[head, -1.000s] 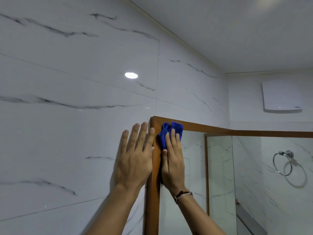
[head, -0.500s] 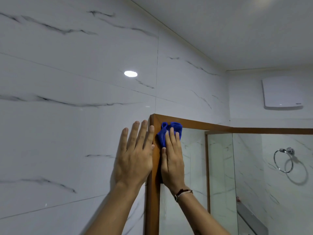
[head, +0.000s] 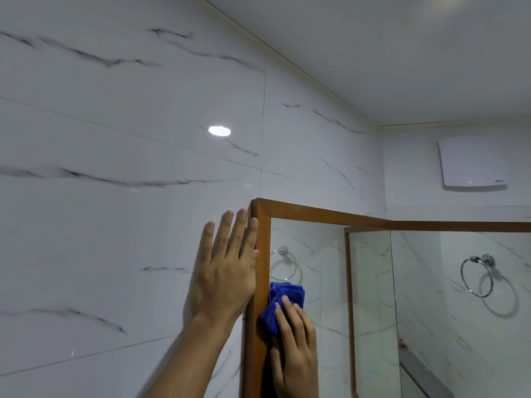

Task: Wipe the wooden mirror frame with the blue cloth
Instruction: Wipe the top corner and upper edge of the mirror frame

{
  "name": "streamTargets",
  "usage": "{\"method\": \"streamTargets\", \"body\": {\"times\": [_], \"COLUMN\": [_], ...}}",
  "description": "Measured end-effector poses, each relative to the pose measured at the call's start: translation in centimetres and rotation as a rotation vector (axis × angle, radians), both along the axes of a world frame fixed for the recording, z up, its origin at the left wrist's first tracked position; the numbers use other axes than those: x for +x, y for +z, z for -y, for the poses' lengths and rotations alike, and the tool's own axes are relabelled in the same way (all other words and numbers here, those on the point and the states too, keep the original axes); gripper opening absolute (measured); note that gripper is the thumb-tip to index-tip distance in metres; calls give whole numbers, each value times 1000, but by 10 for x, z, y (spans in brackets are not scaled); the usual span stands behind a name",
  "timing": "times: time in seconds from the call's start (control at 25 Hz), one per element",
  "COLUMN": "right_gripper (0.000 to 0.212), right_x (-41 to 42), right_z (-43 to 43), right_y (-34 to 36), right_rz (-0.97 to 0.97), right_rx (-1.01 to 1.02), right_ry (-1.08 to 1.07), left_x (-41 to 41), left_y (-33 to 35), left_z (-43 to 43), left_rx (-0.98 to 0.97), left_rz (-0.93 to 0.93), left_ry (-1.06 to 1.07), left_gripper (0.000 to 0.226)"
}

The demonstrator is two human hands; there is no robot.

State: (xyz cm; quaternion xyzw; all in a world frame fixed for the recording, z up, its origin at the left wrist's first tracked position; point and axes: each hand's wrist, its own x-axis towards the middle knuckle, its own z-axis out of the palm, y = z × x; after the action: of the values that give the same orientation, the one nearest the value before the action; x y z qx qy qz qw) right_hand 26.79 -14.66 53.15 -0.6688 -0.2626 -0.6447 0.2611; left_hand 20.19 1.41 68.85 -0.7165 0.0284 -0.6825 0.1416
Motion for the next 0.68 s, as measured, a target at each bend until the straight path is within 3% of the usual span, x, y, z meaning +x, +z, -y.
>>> {"method": "streamTargets", "body": {"times": [0.16, 0.24, 0.4, 0.6, 0.68], "right_gripper": [97, 83, 53, 46, 47], "right_x": [1, -2, -4, 14, 27], "right_z": [4, 3, -2, 38, 58], "right_y": [1, 13, 74, 160, 186], "right_rz": [-11, 43, 88, -56, -188], "right_rx": [-20, 28, 326, 830, 850], "right_ry": [-82, -43, 134, 273, 321], "left_x": [-3, -4, -2, 0, 0], "left_y": [-2, -3, -1, -2, -1], "left_z": [0, 1, 0, -1, 0], "left_rx": [5, 2, 3, 16, 13], "left_rz": [-12, -16, -12, -13, -12], "left_ry": [-1, -3, -7, 0, 20], "left_gripper": [69, 69, 71, 73, 73]}}
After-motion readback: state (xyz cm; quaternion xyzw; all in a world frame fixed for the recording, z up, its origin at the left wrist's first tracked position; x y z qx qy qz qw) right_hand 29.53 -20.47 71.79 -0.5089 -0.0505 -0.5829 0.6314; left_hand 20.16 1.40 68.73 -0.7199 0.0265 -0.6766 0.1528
